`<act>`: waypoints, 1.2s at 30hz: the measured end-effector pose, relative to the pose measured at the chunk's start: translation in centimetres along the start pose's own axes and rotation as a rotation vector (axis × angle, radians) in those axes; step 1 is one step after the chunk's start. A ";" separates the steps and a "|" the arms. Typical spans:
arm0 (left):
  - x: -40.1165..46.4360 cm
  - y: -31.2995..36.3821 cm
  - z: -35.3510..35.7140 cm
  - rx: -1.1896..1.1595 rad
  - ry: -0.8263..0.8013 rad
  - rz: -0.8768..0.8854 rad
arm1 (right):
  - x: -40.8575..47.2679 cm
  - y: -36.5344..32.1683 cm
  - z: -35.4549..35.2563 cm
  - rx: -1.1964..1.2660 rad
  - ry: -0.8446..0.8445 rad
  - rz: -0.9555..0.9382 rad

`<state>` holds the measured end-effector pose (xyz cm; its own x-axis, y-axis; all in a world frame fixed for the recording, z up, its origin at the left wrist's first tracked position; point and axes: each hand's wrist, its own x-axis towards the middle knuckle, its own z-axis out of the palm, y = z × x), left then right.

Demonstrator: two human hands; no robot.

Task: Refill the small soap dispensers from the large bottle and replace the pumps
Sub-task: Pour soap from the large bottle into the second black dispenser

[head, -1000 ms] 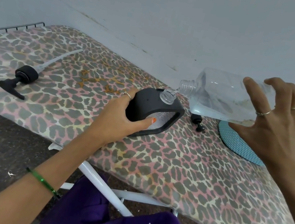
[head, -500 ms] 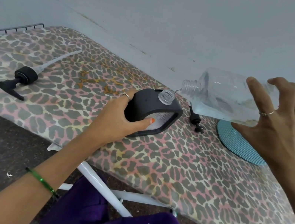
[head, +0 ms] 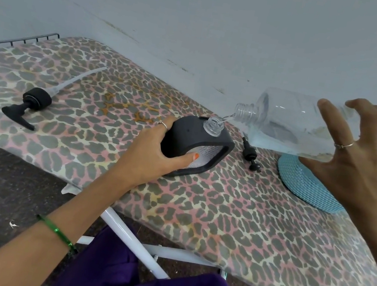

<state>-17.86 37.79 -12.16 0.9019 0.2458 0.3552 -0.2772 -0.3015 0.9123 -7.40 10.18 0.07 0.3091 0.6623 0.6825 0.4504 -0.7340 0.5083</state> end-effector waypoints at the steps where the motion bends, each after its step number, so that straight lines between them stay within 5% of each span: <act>1: 0.0 0.0 0.0 0.000 0.002 0.001 | 0.0 0.0 0.0 0.002 0.002 0.001; 36: -0.1 0.2 0.0 -0.012 0.000 -0.003 | 0.3 0.2 -0.2 -0.011 0.020 -0.027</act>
<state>-18.01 37.73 -12.01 0.9026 0.2471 0.3526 -0.2785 -0.2895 0.9158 -7.37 10.18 0.53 0.2798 0.6790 0.6787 0.4491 -0.7174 0.5326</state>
